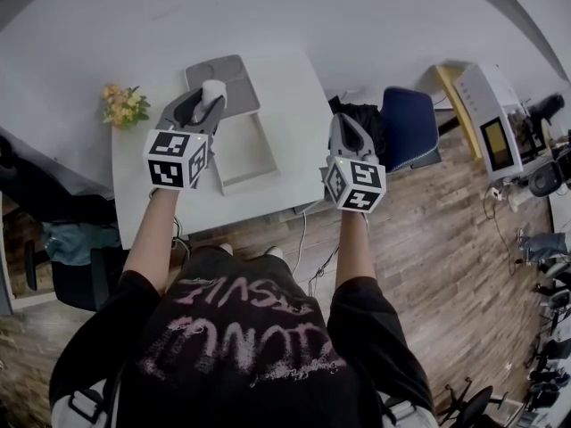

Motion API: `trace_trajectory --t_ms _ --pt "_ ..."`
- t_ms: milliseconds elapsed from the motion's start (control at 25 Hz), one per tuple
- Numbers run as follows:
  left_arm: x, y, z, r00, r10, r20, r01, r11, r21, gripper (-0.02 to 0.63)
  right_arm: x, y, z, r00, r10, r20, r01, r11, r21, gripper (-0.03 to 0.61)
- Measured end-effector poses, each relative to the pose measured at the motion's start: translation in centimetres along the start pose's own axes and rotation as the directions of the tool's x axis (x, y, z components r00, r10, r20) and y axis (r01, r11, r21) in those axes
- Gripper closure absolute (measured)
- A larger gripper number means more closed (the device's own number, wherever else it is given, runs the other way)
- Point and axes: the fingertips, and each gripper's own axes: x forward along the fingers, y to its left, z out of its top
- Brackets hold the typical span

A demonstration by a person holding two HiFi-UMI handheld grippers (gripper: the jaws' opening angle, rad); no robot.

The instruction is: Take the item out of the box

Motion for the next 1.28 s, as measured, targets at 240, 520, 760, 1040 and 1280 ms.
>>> trace_trajectory --t_ms 240,520,760,1040,1280 --pt "-0.6 0.5 1.1 1.0 0.004 0.029 -0.004 1.0 0.008 0.451 -0.1 0.0 1.1 1.0 -0.003 0.016 0.003 1.0 0.001 0.577" --pt "-1.1 1.1 1.9 0.998 0.014 0.059 -0.015 1.0 0.007 0.451 -0.2 0.1 2.2 0.999 -0.003 0.038 0.003 1.0 -0.005 0.577" --pt "-1.7 1.7 2.4 0.997 0.022 0.074 -0.024 0.999 0.025 0.451 -0.2 0.4 2.7 0.999 -0.001 0.05 0.0 1.0 0.012 0.577" --pt "-1.7 1.9 2.7 0.996 0.02 0.083 -0.023 0.999 0.032 0.451 0.1 0.3 3.1 0.999 -0.005 0.051 0.005 1.0 -0.005 0.577" --pt "-1.3 1.6 3.1 0.996 0.007 0.087 -0.009 1.0 0.03 0.451 0.1 -0.3 3.4 0.998 -0.015 0.054 0.016 1.0 -0.01 0.577"
